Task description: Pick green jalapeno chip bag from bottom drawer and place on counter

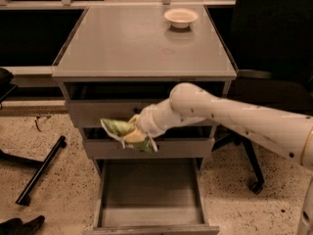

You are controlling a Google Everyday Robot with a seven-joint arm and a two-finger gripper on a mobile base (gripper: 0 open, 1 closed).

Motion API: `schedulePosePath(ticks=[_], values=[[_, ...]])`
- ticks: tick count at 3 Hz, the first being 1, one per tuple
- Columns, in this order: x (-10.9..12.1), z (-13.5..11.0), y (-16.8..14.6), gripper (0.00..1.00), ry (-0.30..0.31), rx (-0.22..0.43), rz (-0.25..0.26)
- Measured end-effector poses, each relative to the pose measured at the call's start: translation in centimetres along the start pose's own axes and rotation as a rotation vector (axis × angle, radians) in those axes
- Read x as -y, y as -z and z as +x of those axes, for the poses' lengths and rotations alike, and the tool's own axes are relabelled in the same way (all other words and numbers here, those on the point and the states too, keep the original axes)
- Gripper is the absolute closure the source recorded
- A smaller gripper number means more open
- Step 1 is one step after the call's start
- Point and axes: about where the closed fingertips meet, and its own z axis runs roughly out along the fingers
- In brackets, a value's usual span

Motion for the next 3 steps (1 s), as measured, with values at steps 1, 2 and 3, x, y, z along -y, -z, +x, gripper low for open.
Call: schedulePosePath(ticks=[1, 2, 3], values=[[2.4, -2.1, 1.8, 1.0, 0.023, 0.026, 0.022], [2.4, -2.1, 1.8, 1.0, 0.023, 0.026, 0.022], [2.6, -7.4, 3.2, 1.0, 0.102, 0.041, 0.015]])
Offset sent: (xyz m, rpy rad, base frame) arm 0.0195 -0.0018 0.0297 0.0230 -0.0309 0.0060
